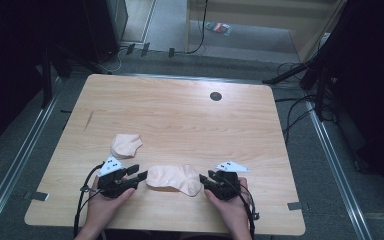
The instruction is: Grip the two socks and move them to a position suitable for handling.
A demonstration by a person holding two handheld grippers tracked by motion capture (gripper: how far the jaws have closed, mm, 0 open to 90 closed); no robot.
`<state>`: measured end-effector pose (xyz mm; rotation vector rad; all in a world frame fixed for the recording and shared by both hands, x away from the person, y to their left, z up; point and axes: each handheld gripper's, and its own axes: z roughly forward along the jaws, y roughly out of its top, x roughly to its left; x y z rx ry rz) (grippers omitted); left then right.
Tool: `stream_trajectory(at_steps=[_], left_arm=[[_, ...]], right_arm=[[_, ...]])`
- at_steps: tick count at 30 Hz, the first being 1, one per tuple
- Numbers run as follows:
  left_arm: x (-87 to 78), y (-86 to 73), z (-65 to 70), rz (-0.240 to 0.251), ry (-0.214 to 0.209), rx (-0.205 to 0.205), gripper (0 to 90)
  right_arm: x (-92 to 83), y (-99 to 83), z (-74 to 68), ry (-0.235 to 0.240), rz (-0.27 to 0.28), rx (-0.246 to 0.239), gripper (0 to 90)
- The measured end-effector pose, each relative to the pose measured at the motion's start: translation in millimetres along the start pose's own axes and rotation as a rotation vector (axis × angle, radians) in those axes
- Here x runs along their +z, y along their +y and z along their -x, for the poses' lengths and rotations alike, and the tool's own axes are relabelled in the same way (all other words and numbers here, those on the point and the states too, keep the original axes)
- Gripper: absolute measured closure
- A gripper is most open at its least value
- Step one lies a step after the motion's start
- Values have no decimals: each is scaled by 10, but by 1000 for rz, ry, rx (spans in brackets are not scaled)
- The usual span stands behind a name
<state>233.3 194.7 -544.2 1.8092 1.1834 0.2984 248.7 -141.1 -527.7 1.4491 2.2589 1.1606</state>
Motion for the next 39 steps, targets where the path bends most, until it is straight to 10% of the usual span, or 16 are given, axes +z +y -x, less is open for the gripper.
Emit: stream_trajectory(at_steps=[4,11,30,36,39], left_arm=[[116,-31,43,-67,28,21,618],[148,-43,151,-91,64,130,891],[-269,-73,268,-87,-4,197,900],[-131,-165,306,-135,-50,184,884],[-140,-151,303,-96,-47,169,744]], right_arm=[[70,-43,-103,0,-39,-17,621],[111,-73,-188,21,-76,-109,900],[-399,133,-27,44,-4,-168,900],[-198,5,78,69,-75,-152,900],[-166,-13,120,73,-33,-121,700]])
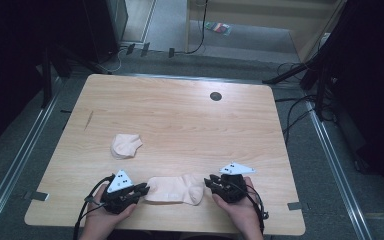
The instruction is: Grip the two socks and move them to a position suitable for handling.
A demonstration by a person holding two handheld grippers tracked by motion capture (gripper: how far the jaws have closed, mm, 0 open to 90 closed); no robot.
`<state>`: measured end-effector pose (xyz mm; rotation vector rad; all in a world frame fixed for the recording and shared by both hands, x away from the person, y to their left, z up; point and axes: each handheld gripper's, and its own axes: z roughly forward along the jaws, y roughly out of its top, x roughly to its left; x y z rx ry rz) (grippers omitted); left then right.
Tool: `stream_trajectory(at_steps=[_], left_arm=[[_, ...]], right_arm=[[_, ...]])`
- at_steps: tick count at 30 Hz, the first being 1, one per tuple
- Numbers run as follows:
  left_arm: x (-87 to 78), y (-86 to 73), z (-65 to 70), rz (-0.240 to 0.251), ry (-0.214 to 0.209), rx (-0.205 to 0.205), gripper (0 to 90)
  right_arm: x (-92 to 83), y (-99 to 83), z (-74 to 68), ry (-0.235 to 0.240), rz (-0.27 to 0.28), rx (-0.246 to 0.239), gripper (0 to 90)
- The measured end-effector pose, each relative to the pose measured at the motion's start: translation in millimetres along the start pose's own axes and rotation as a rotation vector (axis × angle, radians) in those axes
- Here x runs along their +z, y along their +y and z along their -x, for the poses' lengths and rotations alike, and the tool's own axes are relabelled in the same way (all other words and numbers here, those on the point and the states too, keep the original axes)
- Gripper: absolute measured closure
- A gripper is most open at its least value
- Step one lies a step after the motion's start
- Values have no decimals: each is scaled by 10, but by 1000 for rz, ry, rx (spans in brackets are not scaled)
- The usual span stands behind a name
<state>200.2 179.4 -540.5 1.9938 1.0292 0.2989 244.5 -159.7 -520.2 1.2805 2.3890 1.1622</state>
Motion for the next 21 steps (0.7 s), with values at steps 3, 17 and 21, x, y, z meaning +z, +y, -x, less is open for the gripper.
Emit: stream_trajectory(at_steps=[3,17,21], left_arm=[[-54,22,-37,58,-9,-28,633],[-267,26,-461,197,189,-199,637],[-246,64,-632,208,237,-227,567]], right_arm=[[-74,23,4,-10,56,7,709],[-179,22,105,-49,192,74,585],[-207,3,165,-102,208,79,346]])
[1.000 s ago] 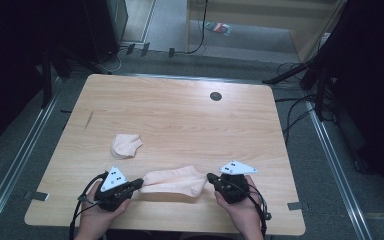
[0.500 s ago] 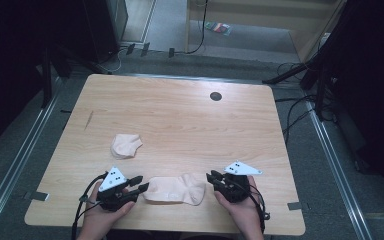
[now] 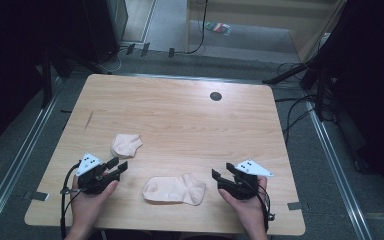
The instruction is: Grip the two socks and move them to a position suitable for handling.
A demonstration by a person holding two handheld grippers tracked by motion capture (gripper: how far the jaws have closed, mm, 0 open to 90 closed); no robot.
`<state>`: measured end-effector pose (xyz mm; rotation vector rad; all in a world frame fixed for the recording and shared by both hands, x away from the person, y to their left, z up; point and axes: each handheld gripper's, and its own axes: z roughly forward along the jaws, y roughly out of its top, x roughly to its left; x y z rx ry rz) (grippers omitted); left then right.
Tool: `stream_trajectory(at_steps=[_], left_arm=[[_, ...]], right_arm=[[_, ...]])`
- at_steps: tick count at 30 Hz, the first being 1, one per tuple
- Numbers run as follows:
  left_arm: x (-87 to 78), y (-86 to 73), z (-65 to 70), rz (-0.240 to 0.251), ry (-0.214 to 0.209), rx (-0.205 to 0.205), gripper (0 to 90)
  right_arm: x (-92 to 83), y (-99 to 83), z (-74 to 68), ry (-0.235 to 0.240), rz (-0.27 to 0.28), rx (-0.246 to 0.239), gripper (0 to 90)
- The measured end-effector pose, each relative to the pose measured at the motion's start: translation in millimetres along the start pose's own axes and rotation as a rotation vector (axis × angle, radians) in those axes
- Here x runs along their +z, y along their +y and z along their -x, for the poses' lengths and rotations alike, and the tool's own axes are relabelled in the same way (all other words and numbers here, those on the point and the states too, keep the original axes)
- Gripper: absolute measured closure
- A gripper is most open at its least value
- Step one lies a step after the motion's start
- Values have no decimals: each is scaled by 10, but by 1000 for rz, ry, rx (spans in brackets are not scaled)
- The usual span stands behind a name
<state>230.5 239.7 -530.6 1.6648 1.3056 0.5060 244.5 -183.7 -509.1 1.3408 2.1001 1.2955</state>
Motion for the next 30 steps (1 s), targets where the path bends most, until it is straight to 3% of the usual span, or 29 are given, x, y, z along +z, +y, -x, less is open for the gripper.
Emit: stream_trajectory(at_steps=[3,6,11,14,19,23,26,28,30], left_arm=[[107,34,-68,-8,45,6,511],[221,58,-120,-21,84,7,497],[370,157,-203,-32,175,8,464],[480,208,-246,-92,212,-2,408],[588,219,-276,-166,215,7,475],[608,202,-278,-177,209,16,598],[600,201,-292,-182,174,25,814],[592,191,-271,-177,163,44,858],[559,192,-245,-171,124,54,867]], right_arm=[[-5,-11,39,-20,-1,6,236],[-15,0,73,-18,24,40,220],[-3,-15,83,-30,16,42,218],[16,-21,82,-41,11,47,222],[51,-31,67,-47,1,42,232],[61,-31,49,-49,-3,39,239],[75,-34,36,-53,-7,36,245],[87,-36,27,-59,-13,38,249],[95,-31,13,-62,-9,39,259]])
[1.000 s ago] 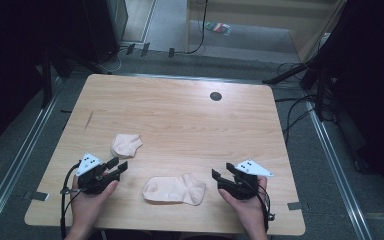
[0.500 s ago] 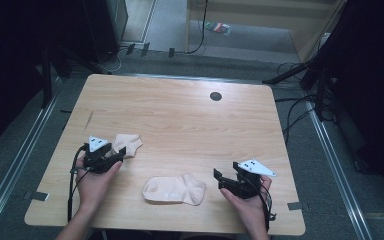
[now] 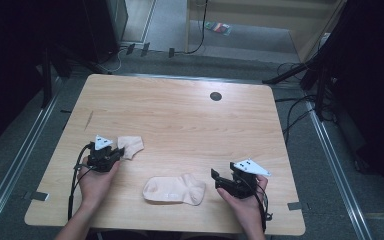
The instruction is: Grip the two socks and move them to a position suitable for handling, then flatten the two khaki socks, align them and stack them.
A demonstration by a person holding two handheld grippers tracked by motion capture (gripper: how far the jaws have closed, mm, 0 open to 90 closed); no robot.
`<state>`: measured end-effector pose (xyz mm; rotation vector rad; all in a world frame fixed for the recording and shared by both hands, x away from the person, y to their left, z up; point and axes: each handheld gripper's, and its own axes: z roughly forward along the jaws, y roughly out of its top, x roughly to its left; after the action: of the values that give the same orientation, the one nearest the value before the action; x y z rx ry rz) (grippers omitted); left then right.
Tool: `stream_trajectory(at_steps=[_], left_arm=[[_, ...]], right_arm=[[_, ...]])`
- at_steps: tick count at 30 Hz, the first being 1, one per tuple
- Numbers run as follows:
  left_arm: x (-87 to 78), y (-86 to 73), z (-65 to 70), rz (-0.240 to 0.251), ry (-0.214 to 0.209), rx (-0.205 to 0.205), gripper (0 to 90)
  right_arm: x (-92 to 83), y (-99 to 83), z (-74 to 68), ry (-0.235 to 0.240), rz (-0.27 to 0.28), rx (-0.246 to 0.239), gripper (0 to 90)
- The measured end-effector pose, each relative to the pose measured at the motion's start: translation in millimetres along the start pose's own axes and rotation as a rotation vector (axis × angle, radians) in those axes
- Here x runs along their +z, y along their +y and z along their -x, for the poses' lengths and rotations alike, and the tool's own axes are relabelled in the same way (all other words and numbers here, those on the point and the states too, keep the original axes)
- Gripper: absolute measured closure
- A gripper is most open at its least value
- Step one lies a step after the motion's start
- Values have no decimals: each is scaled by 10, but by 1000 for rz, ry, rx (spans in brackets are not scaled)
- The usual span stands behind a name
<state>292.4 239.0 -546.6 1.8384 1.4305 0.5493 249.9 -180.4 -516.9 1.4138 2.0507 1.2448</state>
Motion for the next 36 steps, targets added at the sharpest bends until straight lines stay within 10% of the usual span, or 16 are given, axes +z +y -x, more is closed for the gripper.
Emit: stream_trajectory(at_steps=[15,36], left_arm=[[-353,205,603,149,-271,16,869],[-411,101,955,262,-409,36,869]], right_arm=[[9,116,-467,102,91,-42,370],[341,348,-758,254,101,105,539]])
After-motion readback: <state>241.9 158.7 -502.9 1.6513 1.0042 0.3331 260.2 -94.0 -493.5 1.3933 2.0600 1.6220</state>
